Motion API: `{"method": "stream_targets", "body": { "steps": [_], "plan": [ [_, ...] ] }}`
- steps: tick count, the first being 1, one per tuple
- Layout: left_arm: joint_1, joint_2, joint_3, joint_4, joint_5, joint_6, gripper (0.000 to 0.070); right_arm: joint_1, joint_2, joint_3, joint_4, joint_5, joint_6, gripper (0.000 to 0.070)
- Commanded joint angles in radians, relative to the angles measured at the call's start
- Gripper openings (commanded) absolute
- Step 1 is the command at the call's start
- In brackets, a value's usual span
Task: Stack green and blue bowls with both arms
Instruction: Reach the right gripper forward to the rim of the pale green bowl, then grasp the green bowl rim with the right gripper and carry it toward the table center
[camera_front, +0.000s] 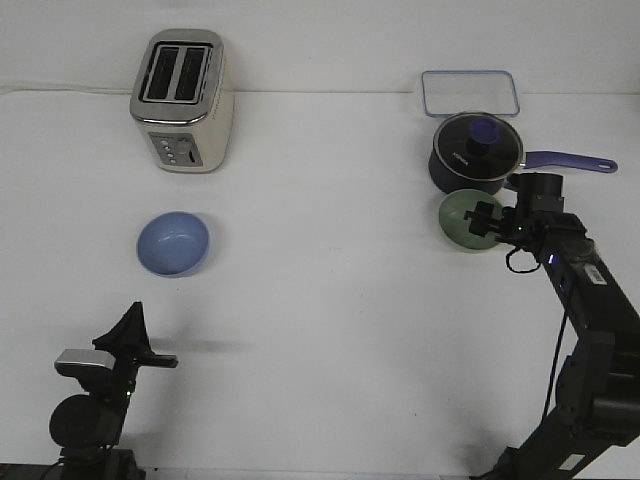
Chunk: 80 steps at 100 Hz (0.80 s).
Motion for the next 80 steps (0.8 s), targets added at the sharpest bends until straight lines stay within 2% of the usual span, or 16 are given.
{"method": "stream_targets", "body": {
  "steps": [1, 9, 12, 14, 37, 59, 80],
  "plan": [
    [0.001, -0.001, -0.019, 0.011, 0.004, 0.0, 0.0014, 0.0, 0.032, 0.024, 0.011, -0.003, -0.021, 0.038],
    [0.001, -0.001, -0.019, 0.011, 0.004, 0.0, 0.0014, 0.0, 0.037, 0.024, 0.008, -0.003, -0.032, 0.0106],
    [0.001, -0.001, -0.019, 0.011, 0.004, 0.0, 0.0015, 0.0, 0.037, 0.024, 0.008, -0.004, -0.037, 0.0028],
    [0.001, -0.001, -0.019, 0.012, 0.004, 0.0, 0.0014, 0.0, 0.037, 0.024, 0.009, -0.004, -0.04, 0.0],
    [0.001, -0.001, -0.019, 0.011, 0.004, 0.0, 0.0014, -0.008, 0.02, 0.029, -0.002, -0.001, -0.046, 0.0],
    [0.001, -0.001, -0.019, 0.011, 0.004, 0.0, 0.0014, -0.008, -0.122, 0.029, -0.042, -0.014, -0.046, 0.0],
    [0.001, -0.001, -0.019, 0.011, 0.004, 0.0, 0.0015, -0.004, -0.32, 0.029, -0.137, -0.154, -0.043, 0.0]
  ]
}}
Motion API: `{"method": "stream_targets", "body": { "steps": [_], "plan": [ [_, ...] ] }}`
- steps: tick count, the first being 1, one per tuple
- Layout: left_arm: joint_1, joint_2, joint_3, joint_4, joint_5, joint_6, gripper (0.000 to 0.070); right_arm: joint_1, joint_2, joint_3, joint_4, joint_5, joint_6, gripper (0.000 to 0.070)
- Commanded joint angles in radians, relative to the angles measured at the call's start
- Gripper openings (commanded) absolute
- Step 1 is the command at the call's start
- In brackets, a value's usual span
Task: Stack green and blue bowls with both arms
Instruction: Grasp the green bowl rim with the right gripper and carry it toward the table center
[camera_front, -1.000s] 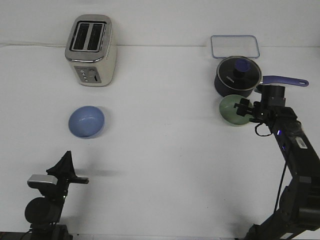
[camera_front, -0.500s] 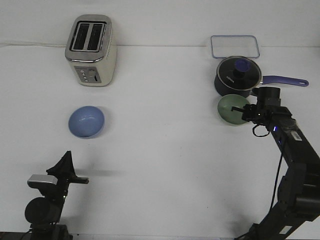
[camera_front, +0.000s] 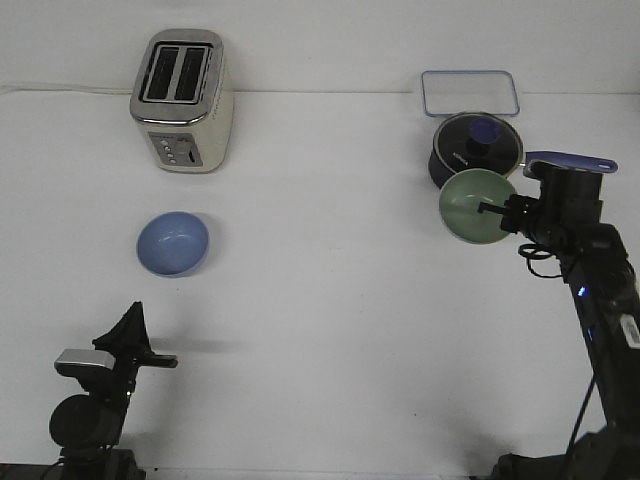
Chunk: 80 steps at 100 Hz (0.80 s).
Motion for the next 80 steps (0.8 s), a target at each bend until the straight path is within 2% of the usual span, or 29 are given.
{"method": "stream_targets", "body": {
  "steps": [1, 20, 30, 49, 62, 80],
  "plan": [
    [0.001, -0.001, -0.019, 0.011, 0.004, 0.0, 0.0015, 0.004, -0.037, 0.018, -0.027, -0.045, -0.005, 0.0],
    [0.001, -0.001, -0.019, 0.011, 0.004, 0.0, 0.0014, 0.077, -0.185, 0.006, -0.137, -0.053, -0.008, 0.0],
    [0.001, -0.001, -0.019, 0.011, 0.004, 0.0, 0.0014, 0.144, -0.258, -0.047, -0.145, -0.062, -0.008, 0.0],
    [0.001, -0.001, -0.019, 0.012, 0.004, 0.0, 0.0014, 0.318, -0.373, -0.219, -0.115, -0.062, 0.024, 0.0],
    [0.001, -0.001, -0.019, 0.011, 0.004, 0.0, 0.0014, 0.435, -0.397, -0.322, -0.1, -0.029, 0.052, 0.0],
    [0.001, -0.001, -0.019, 0.011, 0.004, 0.0, 0.0015, 0.589, -0.389, -0.45, 0.012, -0.017, 0.118, 0.0]
  ]
}}
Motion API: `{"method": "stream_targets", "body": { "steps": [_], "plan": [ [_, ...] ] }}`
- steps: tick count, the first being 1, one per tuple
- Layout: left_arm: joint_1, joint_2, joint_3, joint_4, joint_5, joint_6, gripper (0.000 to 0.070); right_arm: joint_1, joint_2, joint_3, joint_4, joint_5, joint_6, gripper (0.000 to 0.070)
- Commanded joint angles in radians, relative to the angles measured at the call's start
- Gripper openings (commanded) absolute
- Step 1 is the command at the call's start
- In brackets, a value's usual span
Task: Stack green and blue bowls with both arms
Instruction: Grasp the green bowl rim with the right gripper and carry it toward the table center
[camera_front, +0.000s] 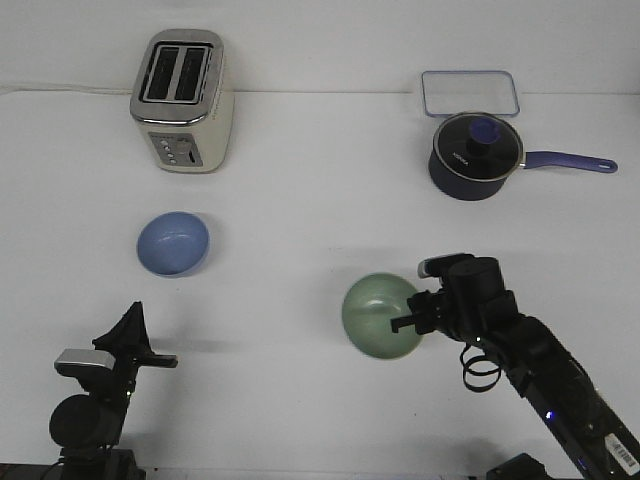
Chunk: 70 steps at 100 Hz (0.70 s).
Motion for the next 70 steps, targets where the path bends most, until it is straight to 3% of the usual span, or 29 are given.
{"method": "stream_targets", "body": {
  "steps": [1, 30, 65, 70],
  "plan": [
    [0.001, -0.001, -0.019, 0.011, 0.004, 0.0, 0.0014, 0.053, 0.011, -0.022, 0.055, 0.006, 0.056, 0.0],
    [0.001, -0.001, -0.019, 0.011, 0.004, 0.0, 0.0014, 0.208, 0.14, -0.078, 0.179, 0.071, 0.092, 0.0],
    [0.001, -0.001, -0.019, 0.011, 0.004, -0.003, 0.0014, 0.264, 0.3, -0.078, 0.254, 0.09, 0.071, 0.0],
    [0.001, -0.001, -0.019, 0.013, 0.004, -0.003, 0.0014, 0.264, 0.306, -0.078, 0.259, 0.089, 0.068, 0.0036]
  ]
}}
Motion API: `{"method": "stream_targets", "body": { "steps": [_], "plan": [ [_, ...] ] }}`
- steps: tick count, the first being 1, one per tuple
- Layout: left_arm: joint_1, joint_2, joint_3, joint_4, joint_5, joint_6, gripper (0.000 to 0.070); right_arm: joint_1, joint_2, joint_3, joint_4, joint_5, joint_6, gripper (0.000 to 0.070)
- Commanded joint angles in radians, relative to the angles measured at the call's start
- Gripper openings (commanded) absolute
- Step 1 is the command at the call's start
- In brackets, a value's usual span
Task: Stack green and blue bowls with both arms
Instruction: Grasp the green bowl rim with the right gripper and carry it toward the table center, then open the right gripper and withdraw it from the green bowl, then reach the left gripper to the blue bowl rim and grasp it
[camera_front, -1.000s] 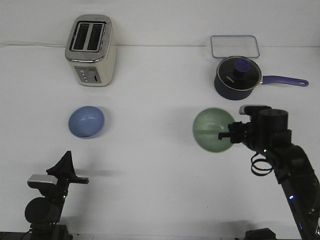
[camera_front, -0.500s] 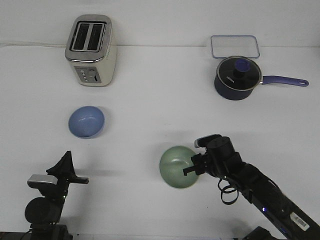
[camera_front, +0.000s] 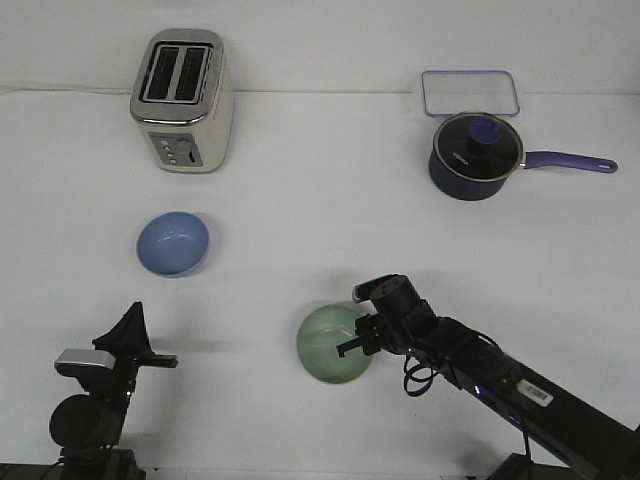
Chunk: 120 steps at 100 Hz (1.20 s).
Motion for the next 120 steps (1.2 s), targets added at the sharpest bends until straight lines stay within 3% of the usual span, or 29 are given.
{"method": "stream_targets", "body": {
  "steps": [1, 10, 16, 27, 49, 59, 72, 86, 113, 117, 120],
  "plan": [
    [0.001, -0.001, -0.019, 0.013, 0.004, -0.003, 0.0014, 0.011, 0.027, 0.006, 0.013, 0.006, -0.009, 0.0042],
    [0.001, -0.001, -0.019, 0.013, 0.004, -0.004, 0.0014, 0.011, 0.029, 0.006, 0.016, 0.001, -0.012, 0.0234],
    [0.001, -0.001, -0.018, 0.013, 0.004, -0.012, 0.0014, 0.011, 0.025, 0.007, 0.016, -0.002, -0.012, 0.0295],
    [0.001, -0.001, -0.012, 0.013, 0.004, -0.088, 0.0011, 0.003, -0.014, 0.008, 0.019, -0.001, -0.014, 0.0299],
    [0.001, -0.001, 0.01, -0.004, 0.004, -0.355, 0.0012, -0.027, -0.194, 0.013, 0.03, 0.012, -0.041, 0.0299],
    [0.001, 0.0, 0.049, -0.075, 0.005, -0.423, 0.0012, -0.035, -0.301, 0.013, 0.029, 0.061, -0.072, 0.0299],
    [0.002, 0.024, 0.139, -0.198, -0.008, -0.417, 0.0013, -0.035, -0.435, 0.006, 0.023, 0.184, -0.125, 0.0298],
    [0.003, 0.14, 0.273, -0.27, -0.011, -0.401, 0.0015, -0.035, -0.576, -0.06, 0.032, 0.261, -0.137, 0.0296],
    [0.011, 0.644, 0.623, -0.439, -0.026, -0.2, 0.0018, -0.035, -0.754, -0.249, 0.038, 0.279, -0.117, 0.0296],
    [0.014, 0.719, 0.669, -0.456, -0.027, -0.184, 0.0046, -0.035, -0.764, -0.265, 0.037, 0.278, -0.105, 0.0296],
    [0.016, 0.772, 0.701, -0.468, -0.027, -0.178, 0.0113, -0.035, -0.769, -0.274, 0.036, 0.278, -0.098, 0.0296]
  ]
}}
